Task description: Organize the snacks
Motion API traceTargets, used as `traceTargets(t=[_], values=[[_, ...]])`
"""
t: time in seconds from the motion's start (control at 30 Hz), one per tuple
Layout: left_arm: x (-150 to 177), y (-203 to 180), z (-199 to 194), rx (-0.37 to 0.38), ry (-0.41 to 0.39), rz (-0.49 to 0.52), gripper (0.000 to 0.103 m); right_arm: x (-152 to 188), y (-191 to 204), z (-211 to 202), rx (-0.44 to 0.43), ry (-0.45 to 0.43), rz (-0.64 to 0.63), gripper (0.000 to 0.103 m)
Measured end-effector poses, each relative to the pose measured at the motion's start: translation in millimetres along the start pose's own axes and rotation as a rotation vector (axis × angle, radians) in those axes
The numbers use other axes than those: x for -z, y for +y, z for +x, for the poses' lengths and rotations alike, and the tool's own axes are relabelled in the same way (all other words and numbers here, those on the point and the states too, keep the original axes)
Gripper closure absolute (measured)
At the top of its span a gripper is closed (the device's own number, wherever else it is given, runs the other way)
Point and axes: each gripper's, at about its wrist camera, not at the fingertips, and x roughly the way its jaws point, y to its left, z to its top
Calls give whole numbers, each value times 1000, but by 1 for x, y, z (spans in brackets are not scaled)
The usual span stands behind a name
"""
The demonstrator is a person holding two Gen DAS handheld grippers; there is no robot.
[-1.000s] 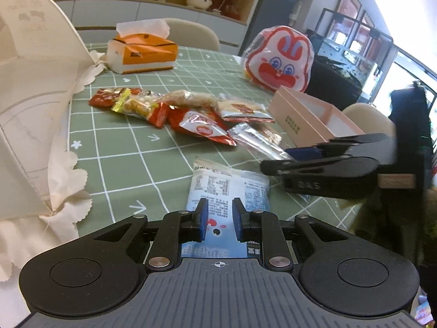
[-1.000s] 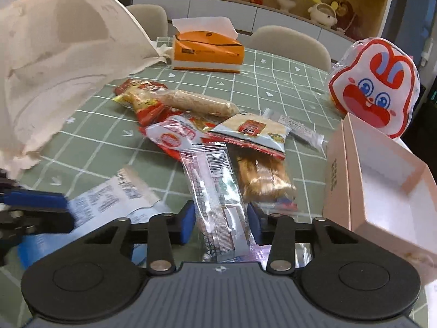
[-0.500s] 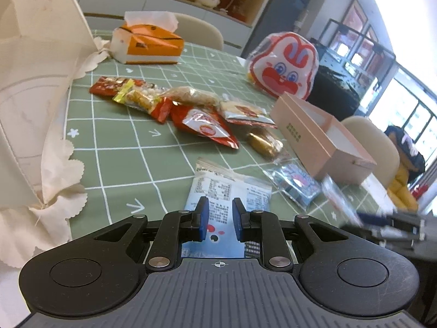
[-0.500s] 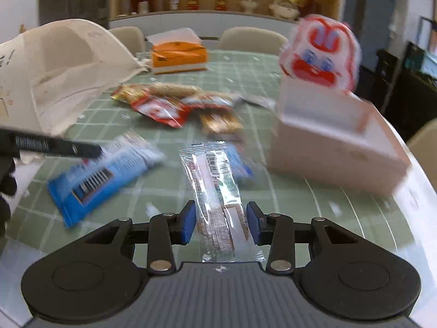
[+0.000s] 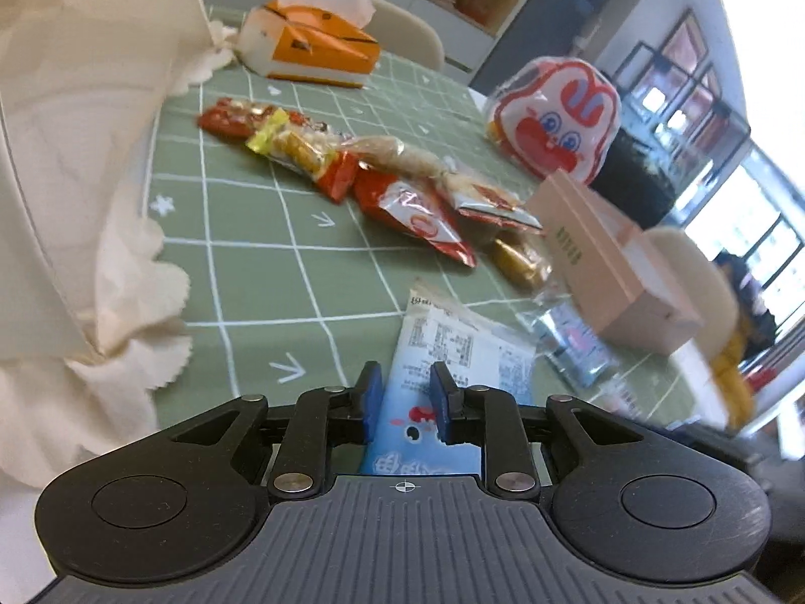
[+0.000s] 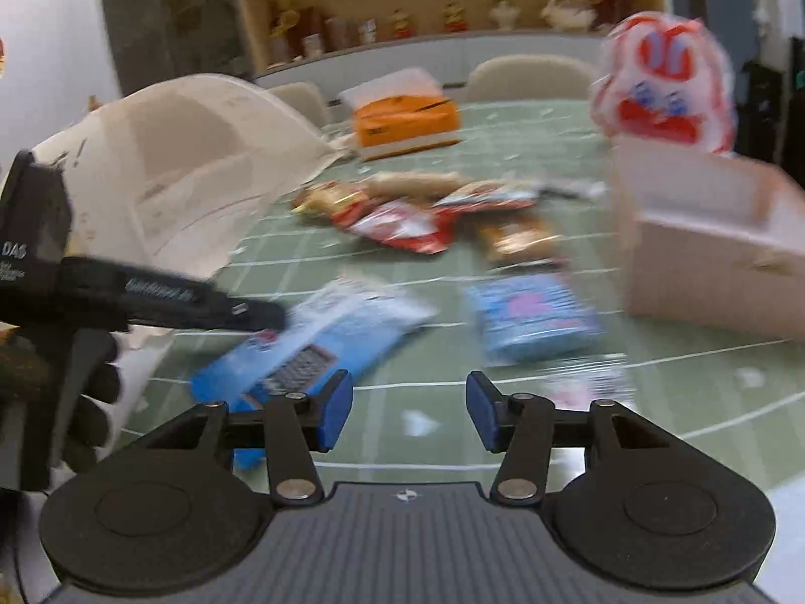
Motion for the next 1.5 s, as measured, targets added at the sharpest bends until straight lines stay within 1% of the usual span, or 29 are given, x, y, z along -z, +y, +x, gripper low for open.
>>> traceTargets(t=[0.07,0.1,0.17,0.23,0.33,0.4,0.47,0.57,0.63,0.7,0.8,0.87,0.97,1.0,1.03,1.1,1.13,1.17,1.33,1.5], values=[[0,-1,3,22,6,-7,78,2,3,8,-27,22,9,60],[0,-3,5,25,5,-4,76,3,4,9,-32,25,8,60],[1,-10,10,30,5,13,75,5,1,6,-29,20,6,60],[0,-16,17,56,20,13,74,8,-9,-1,-18,14,24,60],[-2,-32,32,111,65,8,72,15,-28,-14,21,4,59,60],[-2,-48,42,138,98,22,71,20,-44,-26,48,-11,81,60],[-2,-68,52,165,124,56,69,26,-57,-39,78,-23,103,61],[0,-99,62,206,158,113,68,36,-78,-55,154,-45,135,61],[2,-116,64,247,159,140,68,43,-93,-62,184,-50,166,61],[4,-131,64,285,153,159,68,49,-105,-68,188,-65,195,61],[6,-147,61,327,139,191,67,55,-111,-73,201,-90,191,62],[8,-152,60,341,131,198,65,59,-112,-74,202,-112,182,62],[8,-158,63,377,116,207,54,63,-112,-74,203,-134,171,62],[10,-159,66,375,111,220,46,64,-112,-75,199,-141,171,62],[11,-160,70,355,117,230,40,65,-113,-76,192,-145,175,62],[14,-159,84,290,169,240,34,64,-114,-76,186,-147,178,62],[16,-157,91,268,201,237,34,64,-115,-77,182,-148,178,62],[19,-156,96,260,212,237,34,64,-115,-77,177,-149,180,62],[17,-161,91,278,190,261,34,65,-116,-76,186,-153,177,62],[19,-165,88,258,188,303,34,65,-115,-76,187,-156,176,62]])
